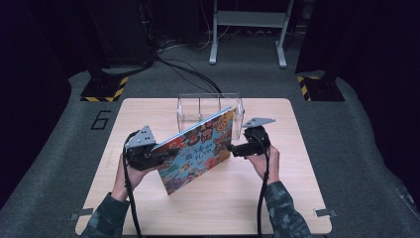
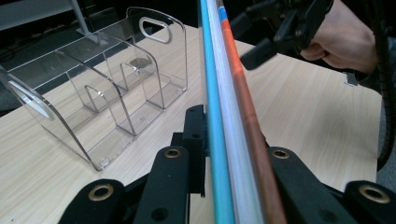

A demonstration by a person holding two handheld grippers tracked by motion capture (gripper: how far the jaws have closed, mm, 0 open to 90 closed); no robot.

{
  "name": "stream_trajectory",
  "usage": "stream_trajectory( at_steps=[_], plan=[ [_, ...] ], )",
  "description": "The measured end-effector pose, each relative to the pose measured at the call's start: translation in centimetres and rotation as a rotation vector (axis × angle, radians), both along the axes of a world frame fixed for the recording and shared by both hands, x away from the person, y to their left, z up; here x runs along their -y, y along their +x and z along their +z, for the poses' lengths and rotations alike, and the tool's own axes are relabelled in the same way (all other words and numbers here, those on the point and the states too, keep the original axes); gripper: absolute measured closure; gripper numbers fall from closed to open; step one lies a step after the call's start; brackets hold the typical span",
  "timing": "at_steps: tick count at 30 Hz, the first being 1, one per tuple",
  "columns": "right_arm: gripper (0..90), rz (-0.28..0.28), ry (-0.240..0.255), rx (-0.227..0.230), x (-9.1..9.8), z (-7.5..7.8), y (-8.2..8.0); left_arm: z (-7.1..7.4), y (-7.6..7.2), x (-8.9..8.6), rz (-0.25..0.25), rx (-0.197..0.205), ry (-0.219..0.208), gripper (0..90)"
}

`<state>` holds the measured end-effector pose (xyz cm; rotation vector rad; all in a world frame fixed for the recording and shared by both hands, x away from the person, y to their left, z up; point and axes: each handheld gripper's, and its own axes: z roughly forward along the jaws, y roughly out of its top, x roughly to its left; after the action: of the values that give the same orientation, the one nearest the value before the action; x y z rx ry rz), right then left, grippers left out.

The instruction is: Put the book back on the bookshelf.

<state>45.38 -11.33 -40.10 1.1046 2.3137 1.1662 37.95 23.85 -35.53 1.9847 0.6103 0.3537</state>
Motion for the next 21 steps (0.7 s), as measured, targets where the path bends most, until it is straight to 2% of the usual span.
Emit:
stream_trajectory(
  at_steps=[1, 2, 4, 7, 8, 10, 13, 16, 17, 21],
  plan=[
    [0.4, -0.022, -0.013, -0.012, 0.6, -0.7, -0.1, 0.0, 0.0, 0.0, 0.005, 0.000, -0.004, 78.6],
    [0.0, -0.058, -0.032, -0.007, 1.3, -1.7, -0.3, 0.0, 0.0, 0.0, 0.006, -0.003, -0.005, 78.6],
    [0.0, -0.100, -0.052, -0.032, 2.4, -3.3, -0.6, 0.0, 0.1, -0.1, 0.003, 0.001, 0.001, 78.7],
    [0.0, -0.145, -0.049, -0.100, 4.4, -6.8, -0.5, 0.0, 0.2, -0.2, 0.009, 0.002, -0.004, 78.7],
    [0.0, -0.155, -0.038, -0.109, 4.8, -7.7, -0.5, 0.0, 0.3, -0.2, 0.010, 0.001, -0.009, 78.7],
    [0.0, -0.182, -0.047, -0.130, 5.4, -9.0, -0.6, 0.1, 0.4, -0.2, 0.007, -0.005, -0.019, 78.9],
    [0.0, -0.217, -0.027, -0.143, 6.1, -10.2, -0.5, 0.3, 0.4, -0.1, 0.005, -0.003, -0.009, 79.2],
    [0.0, -0.243, -0.006, -0.147, 6.7, -10.9, -0.4, 0.7, 0.3, 0.3, -0.003, -0.022, 0.004, 79.5],
    [0.0, -0.244, -0.006, -0.148, 6.9, -11.2, -0.3, 0.9, 0.4, 0.3, -0.005, -0.015, 0.012, 79.7],
    [0.0, -0.275, 0.012, -0.164, 7.1, -12.0, -0.3, 1.2, 0.6, 0.5, -0.002, -0.025, 0.018, 80.2]
  ],
)
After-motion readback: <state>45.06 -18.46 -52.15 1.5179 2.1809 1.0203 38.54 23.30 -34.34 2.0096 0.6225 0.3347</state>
